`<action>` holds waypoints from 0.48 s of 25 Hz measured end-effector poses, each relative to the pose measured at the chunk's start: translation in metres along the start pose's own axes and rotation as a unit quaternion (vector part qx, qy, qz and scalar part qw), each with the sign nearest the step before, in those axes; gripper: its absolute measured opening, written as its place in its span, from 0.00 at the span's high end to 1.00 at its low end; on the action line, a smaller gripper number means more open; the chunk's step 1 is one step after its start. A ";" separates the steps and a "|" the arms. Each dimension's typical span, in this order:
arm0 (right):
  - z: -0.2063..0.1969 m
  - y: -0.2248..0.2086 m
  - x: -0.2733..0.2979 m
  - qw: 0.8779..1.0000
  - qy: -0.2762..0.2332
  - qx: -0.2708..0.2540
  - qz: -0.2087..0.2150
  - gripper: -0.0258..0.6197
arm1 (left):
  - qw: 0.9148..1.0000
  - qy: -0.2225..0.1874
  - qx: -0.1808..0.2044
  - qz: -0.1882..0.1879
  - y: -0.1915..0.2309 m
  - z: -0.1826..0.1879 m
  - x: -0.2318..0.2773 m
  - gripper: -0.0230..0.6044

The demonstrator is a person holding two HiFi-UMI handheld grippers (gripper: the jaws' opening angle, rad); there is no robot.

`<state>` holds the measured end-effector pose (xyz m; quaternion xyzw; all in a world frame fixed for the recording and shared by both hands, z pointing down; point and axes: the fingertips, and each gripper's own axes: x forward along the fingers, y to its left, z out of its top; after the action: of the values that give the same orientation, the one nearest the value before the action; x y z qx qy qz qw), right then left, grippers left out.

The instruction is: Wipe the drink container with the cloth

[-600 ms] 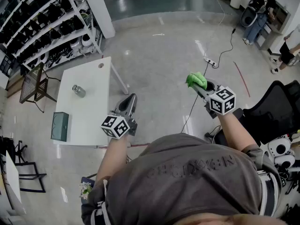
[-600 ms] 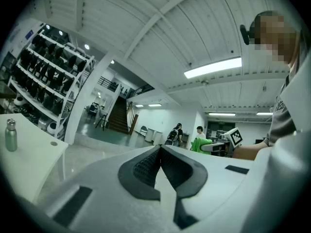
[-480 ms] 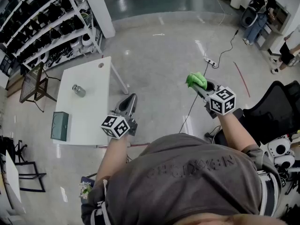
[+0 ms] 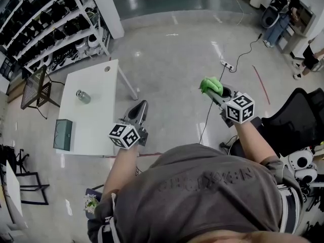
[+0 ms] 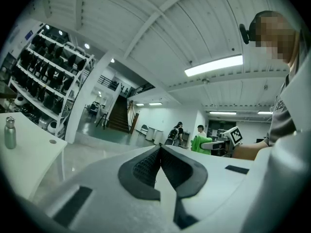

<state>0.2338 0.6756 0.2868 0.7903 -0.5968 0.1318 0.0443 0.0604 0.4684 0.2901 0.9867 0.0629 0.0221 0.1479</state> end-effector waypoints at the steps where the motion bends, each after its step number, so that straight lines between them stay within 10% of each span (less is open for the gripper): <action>1: 0.000 -0.003 -0.002 1.000 -0.003 0.004 0.002 0.83 | 1.000 0.001 0.001 0.002 -0.003 0.000 0.003 0.96; 12: -0.008 -0.047 -0.025 0.999 -0.003 -0.006 0.040 0.83 | 1.000 -0.005 0.001 0.028 -0.050 -0.014 0.044 0.96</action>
<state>0.2712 0.7138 0.2917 0.7660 -0.6286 0.1279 0.0421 0.0975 0.5254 0.2896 0.9883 0.0340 0.0213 0.1470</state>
